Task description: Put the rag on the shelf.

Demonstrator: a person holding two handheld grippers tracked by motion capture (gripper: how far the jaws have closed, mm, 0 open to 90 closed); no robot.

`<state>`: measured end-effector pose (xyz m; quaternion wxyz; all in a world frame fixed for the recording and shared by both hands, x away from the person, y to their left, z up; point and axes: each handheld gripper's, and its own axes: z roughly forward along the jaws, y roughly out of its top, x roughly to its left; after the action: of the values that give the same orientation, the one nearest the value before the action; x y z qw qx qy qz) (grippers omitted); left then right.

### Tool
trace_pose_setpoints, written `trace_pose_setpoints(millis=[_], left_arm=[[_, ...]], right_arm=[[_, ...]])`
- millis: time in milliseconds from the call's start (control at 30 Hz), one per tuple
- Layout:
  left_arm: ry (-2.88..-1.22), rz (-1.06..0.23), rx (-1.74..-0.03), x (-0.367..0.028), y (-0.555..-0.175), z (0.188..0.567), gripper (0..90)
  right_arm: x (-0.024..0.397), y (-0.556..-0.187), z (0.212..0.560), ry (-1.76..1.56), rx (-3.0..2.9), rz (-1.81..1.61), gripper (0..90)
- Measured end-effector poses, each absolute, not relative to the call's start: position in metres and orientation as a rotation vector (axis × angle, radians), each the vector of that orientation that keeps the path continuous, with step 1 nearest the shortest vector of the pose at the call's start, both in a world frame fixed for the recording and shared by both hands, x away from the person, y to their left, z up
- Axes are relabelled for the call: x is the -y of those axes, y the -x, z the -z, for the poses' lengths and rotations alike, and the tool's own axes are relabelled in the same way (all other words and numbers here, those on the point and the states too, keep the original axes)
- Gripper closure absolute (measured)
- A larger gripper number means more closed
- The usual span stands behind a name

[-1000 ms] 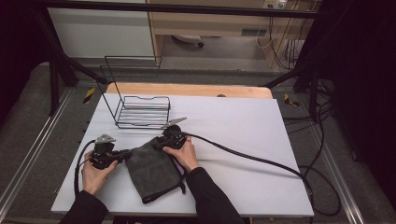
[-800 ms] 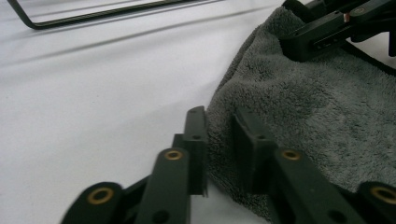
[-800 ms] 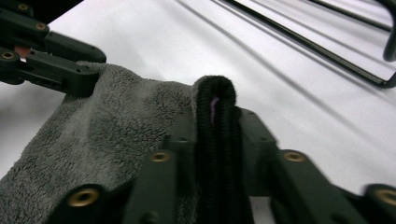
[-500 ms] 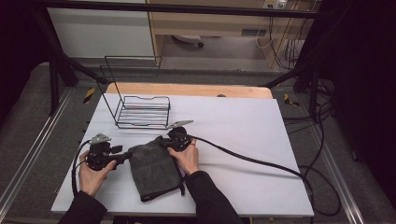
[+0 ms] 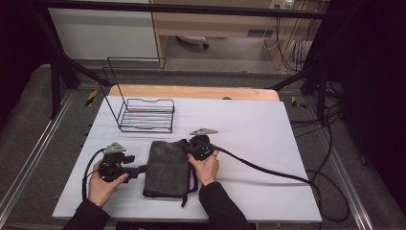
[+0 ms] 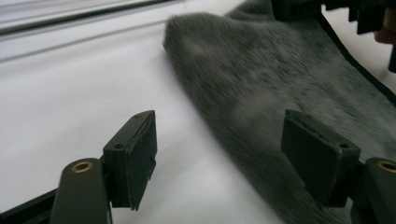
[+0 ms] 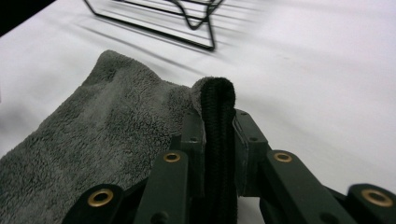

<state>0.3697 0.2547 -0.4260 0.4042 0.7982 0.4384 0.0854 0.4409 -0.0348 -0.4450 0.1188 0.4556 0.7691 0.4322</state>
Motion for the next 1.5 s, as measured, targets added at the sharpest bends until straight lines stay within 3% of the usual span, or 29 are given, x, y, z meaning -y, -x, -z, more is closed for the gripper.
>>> trace_pose_setpoints(millis=[100,300,400,433,633,900,1067,1133,1167,1200,1267,1333,1367,1467,1500], left_arm=[[-2.035,-0.172,-1.090,-0.247,-0.363,0.428,32.0],[-2.087,-0.041,-1.066,-0.235,-0.348,0.434,54.2],[-2.112,-0.036,-1.072,-0.230,-0.343,0.436,59.4],[-2.115,-0.024,-1.077,-0.229,-0.342,0.437,67.4],[-2.106,0.012,-1.115,-0.223,-0.337,0.439,82.3],[-2.091,0.028,-1.122,-0.222,-0.331,0.433,85.4],[-2.110,-0.009,-1.117,-0.223,-0.333,0.435,82.0],[-2.119,-0.038,-1.114,-0.224,-0.333,0.434,69.6],[-2.122,-0.053,-1.111,-0.225,-0.334,0.433,69.6],[-2.123,-0.087,-1.102,-0.228,-0.335,0.431,60.4],[-2.119,-0.108,-1.096,-0.230,-0.336,0.429,53.1],[-2.117,-0.135,-1.091,-0.234,-0.340,0.426,43.9],[-2.115,-0.143,-1.085,-0.235,-0.342,0.424,40.9],[-2.096,-0.162,-1.066,-0.238,-0.350,0.421,35.5],[-2.096,-0.174,-1.062,-0.239,-0.352,0.420,26.2]], right_arm=[[0.044,-0.435,0.444,-1.355,-2.217,-1.249,77.3],[0.048,-0.436,0.448,-1.370,-2.211,-1.265,75.9],[0.049,-0.438,0.450,-1.357,-2.216,-1.275,74.1],[0.050,-0.441,0.452,-1.353,-2.224,-1.290,72.1],[0.052,-0.448,0.456,-1.298,-2.264,-1.303,71.6],[0.052,-0.453,0.458,-1.282,-2.298,-1.327,74.2],[0.052,-0.454,0.457,-1.292,-2.293,-1.323,68.8],[0.054,-0.451,0.454,-1.265,-2.265,-1.335,57.2],[0.054,-0.451,0.454,-1.265,-2.265,-1.335,57.2],[0.057,-0.449,0.449,-1.232,-2.256,-1.353,44.6],[0.062,-0.447,0.443,-1.200,-2.264,-1.355,34.4],[0.064,-0.445,0.441,-1.190,-2.272,-1.362,30.2],[0.070,-0.441,0.435,-1.163,-2.293,-1.367,23.1],[0.077,-0.437,0.431,-1.140,-2.314,-1.369,18.4],[0.084,-0.432,0.429,-1.118,-2.332,-1.367,14.1]])
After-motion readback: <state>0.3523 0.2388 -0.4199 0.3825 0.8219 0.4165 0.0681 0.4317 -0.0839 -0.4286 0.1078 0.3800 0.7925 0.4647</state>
